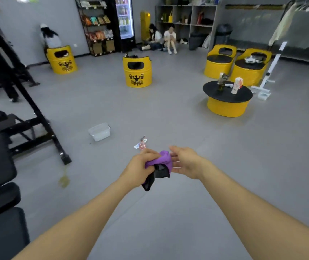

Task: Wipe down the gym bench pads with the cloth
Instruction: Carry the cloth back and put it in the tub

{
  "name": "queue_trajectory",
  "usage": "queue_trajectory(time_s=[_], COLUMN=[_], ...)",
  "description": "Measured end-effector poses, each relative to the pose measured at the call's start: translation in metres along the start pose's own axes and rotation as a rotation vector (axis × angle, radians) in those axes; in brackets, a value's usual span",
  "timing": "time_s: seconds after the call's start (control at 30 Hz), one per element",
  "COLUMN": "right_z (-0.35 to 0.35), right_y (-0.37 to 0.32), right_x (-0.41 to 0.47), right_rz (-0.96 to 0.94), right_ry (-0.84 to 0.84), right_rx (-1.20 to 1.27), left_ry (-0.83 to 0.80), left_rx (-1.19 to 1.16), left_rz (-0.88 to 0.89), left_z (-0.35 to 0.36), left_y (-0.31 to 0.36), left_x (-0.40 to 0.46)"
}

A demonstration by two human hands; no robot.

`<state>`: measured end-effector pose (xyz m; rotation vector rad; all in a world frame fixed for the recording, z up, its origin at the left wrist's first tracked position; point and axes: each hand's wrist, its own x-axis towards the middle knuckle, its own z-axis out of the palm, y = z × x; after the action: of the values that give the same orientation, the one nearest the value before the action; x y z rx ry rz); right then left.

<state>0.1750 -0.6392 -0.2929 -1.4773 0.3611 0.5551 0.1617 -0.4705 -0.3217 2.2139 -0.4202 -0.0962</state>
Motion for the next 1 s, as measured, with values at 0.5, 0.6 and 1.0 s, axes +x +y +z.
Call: queue_trajectory(time_s=[0.5,0.6,1.0], right_z=[0.139,0.156,0.253], right_y=[-0.144,-0.184,-0.269], right_x=[0.321,0.383,0.659], right_rz=[-0.028,-0.09,-0.106], right_ry=[-0.12,-0.054,-0.071], right_rx=[-0.481,-0.531,-0.684], left_ry=[0.104,0.119,0.252], left_rx=[-0.07,-0.031,-0.028], left_rz=[-0.448,-0.499,-0.699], left_z=[-0.151,-0.189,-0.302], left_y=[-0.209,-0.246,-0.422], left_x=[0.197,0.244,0.395])
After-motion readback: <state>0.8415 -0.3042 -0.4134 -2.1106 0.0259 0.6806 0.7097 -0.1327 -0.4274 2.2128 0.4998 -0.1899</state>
